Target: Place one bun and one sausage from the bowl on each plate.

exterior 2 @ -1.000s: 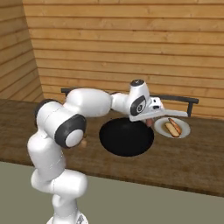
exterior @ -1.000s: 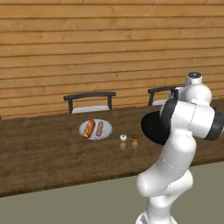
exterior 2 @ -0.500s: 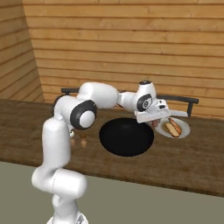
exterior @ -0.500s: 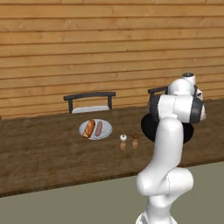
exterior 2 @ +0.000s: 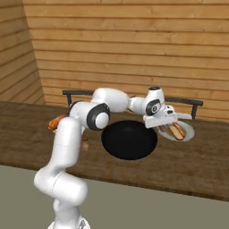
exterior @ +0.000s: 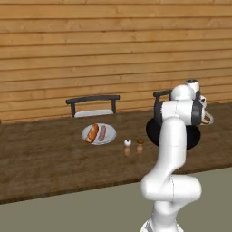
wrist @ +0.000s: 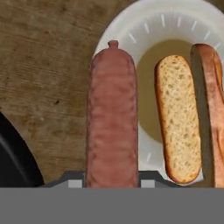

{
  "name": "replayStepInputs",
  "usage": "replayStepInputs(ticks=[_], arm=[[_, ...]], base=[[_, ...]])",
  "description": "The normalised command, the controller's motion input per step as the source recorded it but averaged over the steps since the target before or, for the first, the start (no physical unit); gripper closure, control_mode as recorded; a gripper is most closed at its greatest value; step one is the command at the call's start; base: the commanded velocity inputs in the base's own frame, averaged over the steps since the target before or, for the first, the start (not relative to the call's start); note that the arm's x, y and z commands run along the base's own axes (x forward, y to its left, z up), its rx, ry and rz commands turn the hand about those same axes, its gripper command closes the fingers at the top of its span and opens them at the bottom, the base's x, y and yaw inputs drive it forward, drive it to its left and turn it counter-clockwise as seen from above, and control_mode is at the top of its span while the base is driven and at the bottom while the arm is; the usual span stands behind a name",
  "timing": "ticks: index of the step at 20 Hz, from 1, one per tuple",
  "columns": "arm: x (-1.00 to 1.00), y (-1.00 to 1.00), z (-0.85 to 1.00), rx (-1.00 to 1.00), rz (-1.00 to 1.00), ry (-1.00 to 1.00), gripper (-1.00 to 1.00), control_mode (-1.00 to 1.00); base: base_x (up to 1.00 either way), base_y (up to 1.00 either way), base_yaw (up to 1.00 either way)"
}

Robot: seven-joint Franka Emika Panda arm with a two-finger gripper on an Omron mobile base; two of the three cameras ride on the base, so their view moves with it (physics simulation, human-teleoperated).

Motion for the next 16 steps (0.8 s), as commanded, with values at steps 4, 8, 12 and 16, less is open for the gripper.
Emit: replayStepInputs(ticks=[4, 8, 12, 16], arm=[[0.23, -0.28, -0.40, 0.00, 0.01, 0.00, 1.00, -1.00], [0.47, -0.25, -0.45, 0.00, 0.01, 0.00, 1.00, -1.00], [0.48, -0.16, -0.44, 0.00, 0.00, 0.00, 1.00, -1.00], [0.31, -0.14, -0.34, 0.00, 0.00, 0.00, 1.00, -1.00]], base=[[0.00, 0.00, 0.00], [0.00, 0.00, 0.00], [0.00, 0.00, 0.00], [0.00, 0.00, 0.00]])
